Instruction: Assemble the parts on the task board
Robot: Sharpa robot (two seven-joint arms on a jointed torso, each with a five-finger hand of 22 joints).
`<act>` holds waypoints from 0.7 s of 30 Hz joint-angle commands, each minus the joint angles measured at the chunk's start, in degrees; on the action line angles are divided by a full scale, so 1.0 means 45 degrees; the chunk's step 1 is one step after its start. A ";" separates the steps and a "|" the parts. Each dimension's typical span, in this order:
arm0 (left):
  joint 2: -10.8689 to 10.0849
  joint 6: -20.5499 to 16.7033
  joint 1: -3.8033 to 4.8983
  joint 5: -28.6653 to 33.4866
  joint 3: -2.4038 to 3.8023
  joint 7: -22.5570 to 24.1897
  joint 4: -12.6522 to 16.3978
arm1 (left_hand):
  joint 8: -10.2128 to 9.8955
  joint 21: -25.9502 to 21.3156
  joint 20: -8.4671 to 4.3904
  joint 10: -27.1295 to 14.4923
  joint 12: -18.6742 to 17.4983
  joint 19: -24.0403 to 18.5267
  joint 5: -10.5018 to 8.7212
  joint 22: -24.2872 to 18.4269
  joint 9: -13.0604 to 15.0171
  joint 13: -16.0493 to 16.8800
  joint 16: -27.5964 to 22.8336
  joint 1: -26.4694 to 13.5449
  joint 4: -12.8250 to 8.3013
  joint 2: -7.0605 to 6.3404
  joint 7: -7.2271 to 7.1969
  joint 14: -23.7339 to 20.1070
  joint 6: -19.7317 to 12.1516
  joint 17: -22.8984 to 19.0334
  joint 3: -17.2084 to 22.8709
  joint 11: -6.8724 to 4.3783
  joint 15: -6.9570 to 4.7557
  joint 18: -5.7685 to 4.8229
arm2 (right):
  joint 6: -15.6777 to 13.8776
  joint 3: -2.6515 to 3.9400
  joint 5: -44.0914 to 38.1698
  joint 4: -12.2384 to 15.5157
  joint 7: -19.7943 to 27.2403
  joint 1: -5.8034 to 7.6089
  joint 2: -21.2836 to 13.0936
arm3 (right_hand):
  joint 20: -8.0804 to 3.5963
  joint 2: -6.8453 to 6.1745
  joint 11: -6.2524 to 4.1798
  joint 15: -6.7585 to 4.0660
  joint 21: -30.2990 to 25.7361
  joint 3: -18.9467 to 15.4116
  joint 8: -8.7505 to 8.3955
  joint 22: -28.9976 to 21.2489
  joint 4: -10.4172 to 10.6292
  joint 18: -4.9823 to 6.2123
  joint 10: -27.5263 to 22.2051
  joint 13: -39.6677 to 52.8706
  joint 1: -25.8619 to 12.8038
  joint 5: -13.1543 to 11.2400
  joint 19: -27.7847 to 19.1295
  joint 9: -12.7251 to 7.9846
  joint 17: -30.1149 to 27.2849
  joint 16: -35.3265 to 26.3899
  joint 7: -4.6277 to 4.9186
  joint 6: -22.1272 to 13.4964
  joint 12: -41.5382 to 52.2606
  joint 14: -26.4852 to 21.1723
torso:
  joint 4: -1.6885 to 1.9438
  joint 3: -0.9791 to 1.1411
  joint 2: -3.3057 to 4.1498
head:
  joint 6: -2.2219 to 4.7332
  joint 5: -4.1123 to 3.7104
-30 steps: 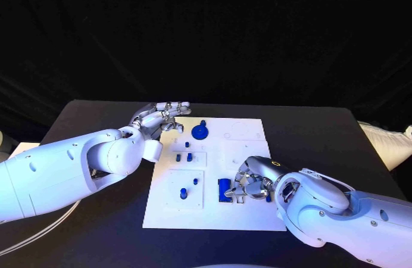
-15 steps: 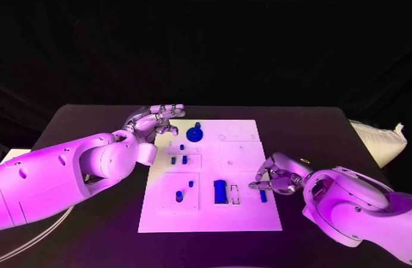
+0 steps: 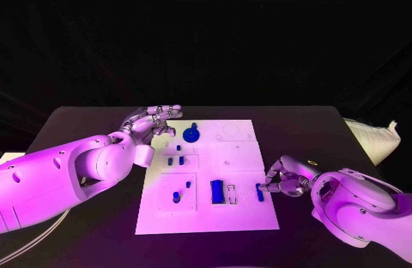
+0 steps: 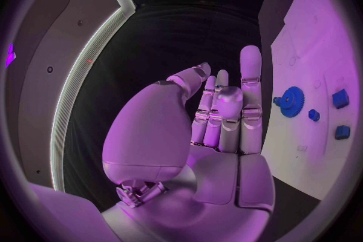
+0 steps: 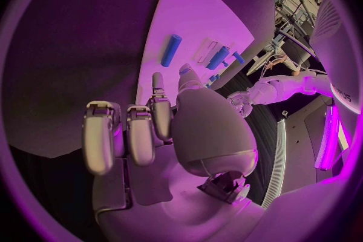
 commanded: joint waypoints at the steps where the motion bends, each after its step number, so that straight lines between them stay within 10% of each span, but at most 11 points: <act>1: 0.0022 0.0267 0.0002 -0.0126 0.0001 0.0058 0.0026 | 0.0046 -0.0061 0.0058 -0.0106 0.0051 -0.0071 -0.0057 -0.0017 -0.0005 -0.0017 -0.0006 -0.0070 -0.0013 0.0039 0.0009 -0.0075 -0.0094 -0.0013 -0.0059 0.0000 0.0030 0.0220 | 0.0421 -0.0009 -0.0500 -0.0094 -0.0226 -0.0079 0.0134 | 0.0069 0.0111 0.0017 0.0059 -0.0057 0.0052 -0.0087 0.1187 0.0005 -0.0169 0.0160 -0.1424 0.0047 0.0049 0.0395 -0.0012 0.2036 -0.0070 0.0007 0.0090 -0.0025 0.1119 | 0.0025 -0.0015 0.0003 | -0.0017 -0.0008; 21: -0.0003 0.0320 -0.0009 -0.0131 -0.0005 0.0043 0.0015 | 0.0066 -0.0065 0.0063 -0.0129 0.0081 -0.0070 -0.0055 -0.0023 -0.0001 -0.0016 0.0006 -0.0068 -0.0020 0.0057 0.0011 -0.0079 -0.0106 -0.0016 -0.0073 0.0003 0.0034 0.0221 | 0.1455 -0.0022 -0.1659 -0.0672 -0.0305 -0.0326 0.0907 | 0.0016 0.0045 -0.0068 -0.0011 -0.0053 0.0204 -0.0133 0.1211 -0.0294 -0.0174 0.0165 -0.1415 0.0522 -0.0166 0.0401 -0.0139 0.2085 -0.0053 -0.0091 0.0401 -0.0052 0.1129 | 0.0012 -0.0017 0.0004 | -0.0110 0.0108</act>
